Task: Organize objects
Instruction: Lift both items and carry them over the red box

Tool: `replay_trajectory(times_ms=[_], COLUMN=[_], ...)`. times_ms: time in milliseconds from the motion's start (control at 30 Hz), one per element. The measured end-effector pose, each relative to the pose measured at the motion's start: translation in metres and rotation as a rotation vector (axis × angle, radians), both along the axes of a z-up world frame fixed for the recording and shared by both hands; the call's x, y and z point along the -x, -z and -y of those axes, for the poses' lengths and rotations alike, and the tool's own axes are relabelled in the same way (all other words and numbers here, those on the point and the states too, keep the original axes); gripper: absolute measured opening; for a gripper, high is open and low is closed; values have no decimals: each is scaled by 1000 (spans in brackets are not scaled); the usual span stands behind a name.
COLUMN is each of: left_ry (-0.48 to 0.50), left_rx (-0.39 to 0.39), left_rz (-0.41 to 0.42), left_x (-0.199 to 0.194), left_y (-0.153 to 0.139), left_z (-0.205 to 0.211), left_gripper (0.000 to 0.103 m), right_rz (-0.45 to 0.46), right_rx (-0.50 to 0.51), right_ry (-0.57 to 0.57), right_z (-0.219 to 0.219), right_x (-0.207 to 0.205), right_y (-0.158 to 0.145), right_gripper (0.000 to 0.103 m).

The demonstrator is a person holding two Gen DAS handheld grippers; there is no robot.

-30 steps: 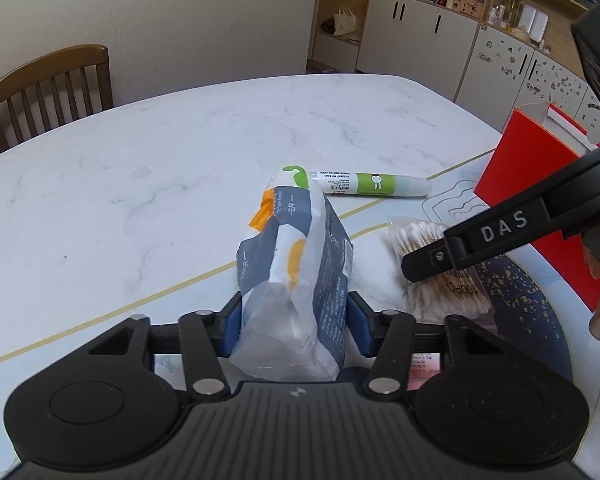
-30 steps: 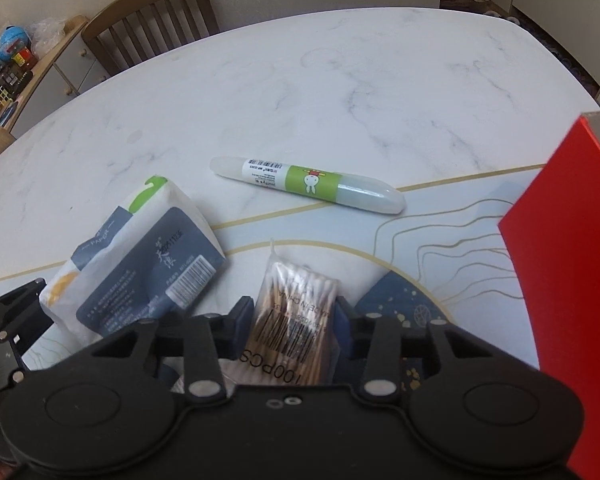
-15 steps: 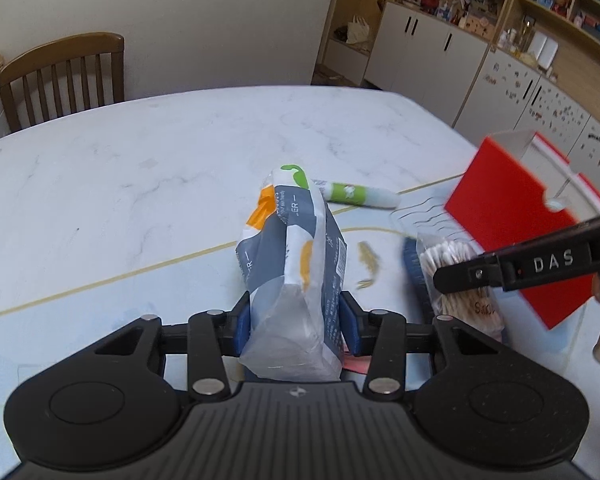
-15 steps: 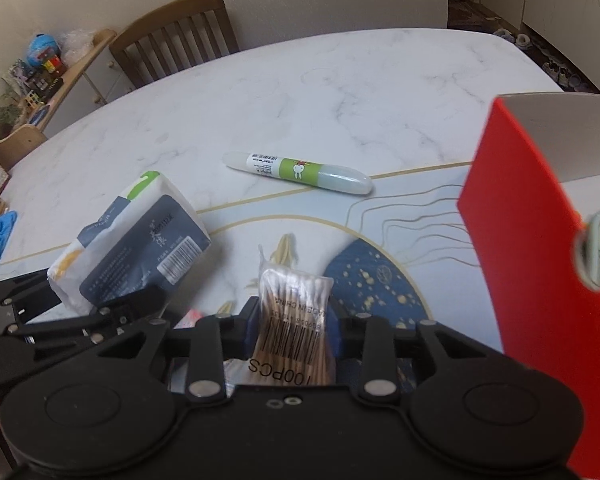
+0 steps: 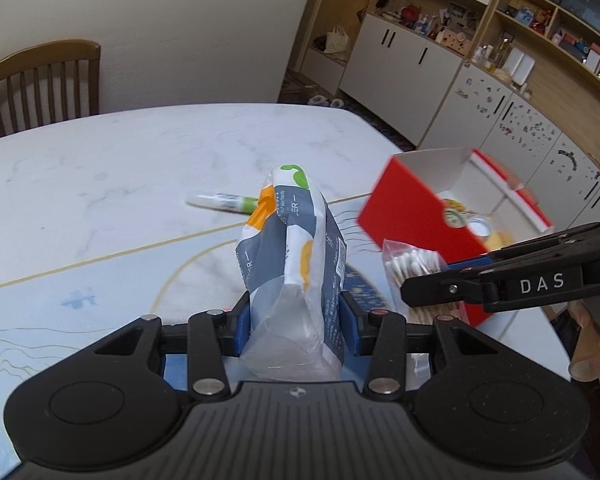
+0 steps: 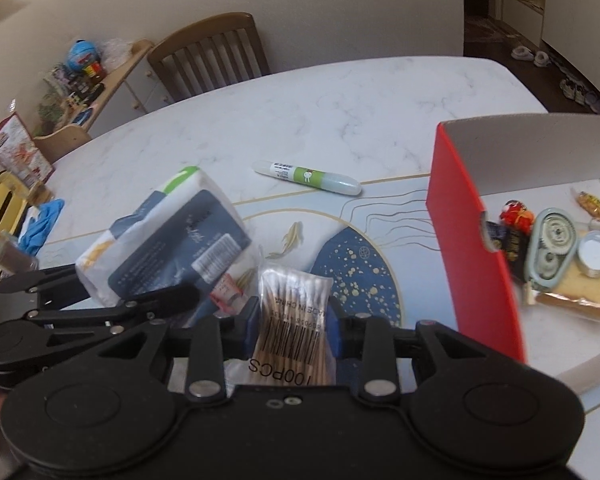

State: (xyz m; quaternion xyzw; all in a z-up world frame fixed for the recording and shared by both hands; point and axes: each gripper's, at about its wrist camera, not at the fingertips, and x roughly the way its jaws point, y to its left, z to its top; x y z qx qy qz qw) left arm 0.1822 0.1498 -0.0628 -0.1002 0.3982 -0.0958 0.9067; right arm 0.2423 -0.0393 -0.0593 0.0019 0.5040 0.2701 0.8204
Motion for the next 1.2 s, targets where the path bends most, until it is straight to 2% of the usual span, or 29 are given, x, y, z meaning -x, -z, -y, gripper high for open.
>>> replay_trajectory(times_ms=[267,467,867,1200], left_ry=[36,64,109,136], left_rx=[16,18,15,-30], left_rz=[20,25,27,1], left_x=[0,-6,-33,-74], left_y=[-23,-32,-36,-29], left_z=[46,84,160,215], left_gripper=[43,43,43,43], right_rz=[28,46,83,118], right_rx=[-50,-67,-77,-78], right_ry=[-12,2,84,161], right_z=[49,90,175,229], right_x=[1,-10,-46,-87], right_y=[-28,-38,-41,-39], right_gripper=[32,32,32,32])
